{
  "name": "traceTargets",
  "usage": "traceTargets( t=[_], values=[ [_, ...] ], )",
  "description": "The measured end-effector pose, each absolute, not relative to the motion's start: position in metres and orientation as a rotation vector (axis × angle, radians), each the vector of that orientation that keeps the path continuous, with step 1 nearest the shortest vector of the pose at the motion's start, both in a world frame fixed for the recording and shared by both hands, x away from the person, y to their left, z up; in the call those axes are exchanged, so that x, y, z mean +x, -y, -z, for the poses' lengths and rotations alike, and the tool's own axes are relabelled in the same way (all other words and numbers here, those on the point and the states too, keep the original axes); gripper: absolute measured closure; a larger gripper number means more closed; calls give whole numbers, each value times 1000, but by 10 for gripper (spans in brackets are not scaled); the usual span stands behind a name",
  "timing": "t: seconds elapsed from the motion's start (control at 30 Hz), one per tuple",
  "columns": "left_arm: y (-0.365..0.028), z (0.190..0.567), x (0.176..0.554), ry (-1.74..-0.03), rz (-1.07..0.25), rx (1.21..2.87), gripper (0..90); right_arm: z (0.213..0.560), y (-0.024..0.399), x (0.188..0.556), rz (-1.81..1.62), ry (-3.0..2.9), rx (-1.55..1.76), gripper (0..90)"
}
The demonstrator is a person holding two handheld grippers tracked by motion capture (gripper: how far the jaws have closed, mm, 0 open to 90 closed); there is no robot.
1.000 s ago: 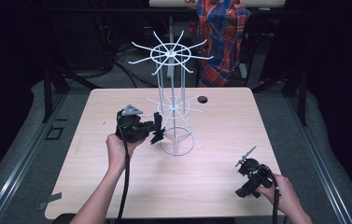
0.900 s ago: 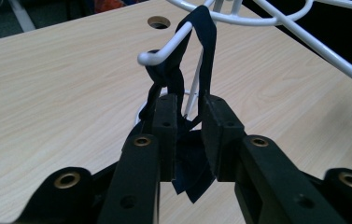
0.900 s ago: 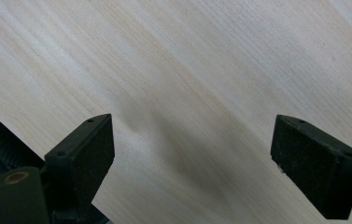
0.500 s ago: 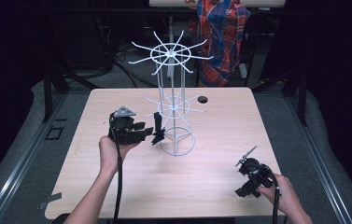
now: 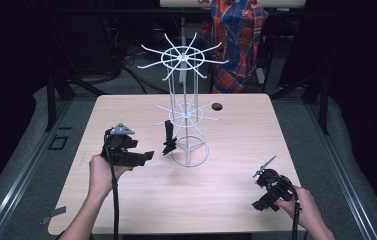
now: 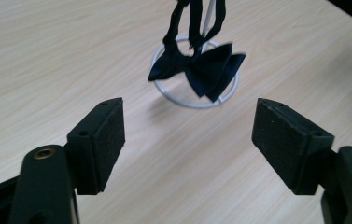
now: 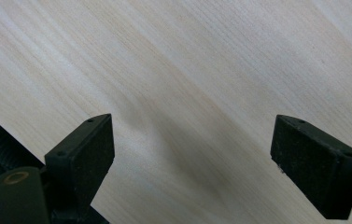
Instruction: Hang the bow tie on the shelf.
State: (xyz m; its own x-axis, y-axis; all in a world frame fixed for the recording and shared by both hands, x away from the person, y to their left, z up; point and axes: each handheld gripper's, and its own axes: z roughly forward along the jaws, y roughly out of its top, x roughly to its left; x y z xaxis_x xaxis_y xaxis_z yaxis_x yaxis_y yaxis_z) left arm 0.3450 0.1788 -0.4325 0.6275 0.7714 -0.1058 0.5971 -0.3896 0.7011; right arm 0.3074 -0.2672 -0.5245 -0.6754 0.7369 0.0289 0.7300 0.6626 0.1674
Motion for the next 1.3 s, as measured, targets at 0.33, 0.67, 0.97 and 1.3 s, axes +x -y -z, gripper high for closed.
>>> traceTargets(
  t=[0.33,0.67,0.97,1.3],
  values=[
    [-205,442,329,-1147,-310,2174,161,526,267,306,-287,-2810,1268,133],
    [-225,462,317,-1235,-258,2191,94,524,267,307,-242,-2830,1240,133],
    [-236,485,304,-1295,-199,2255,1,526,266,305,-280,-2813,1262,133],
    [-242,510,298,-1295,-203,2340,1,525,263,306,-246,-2821,1218,133]
  ],
)
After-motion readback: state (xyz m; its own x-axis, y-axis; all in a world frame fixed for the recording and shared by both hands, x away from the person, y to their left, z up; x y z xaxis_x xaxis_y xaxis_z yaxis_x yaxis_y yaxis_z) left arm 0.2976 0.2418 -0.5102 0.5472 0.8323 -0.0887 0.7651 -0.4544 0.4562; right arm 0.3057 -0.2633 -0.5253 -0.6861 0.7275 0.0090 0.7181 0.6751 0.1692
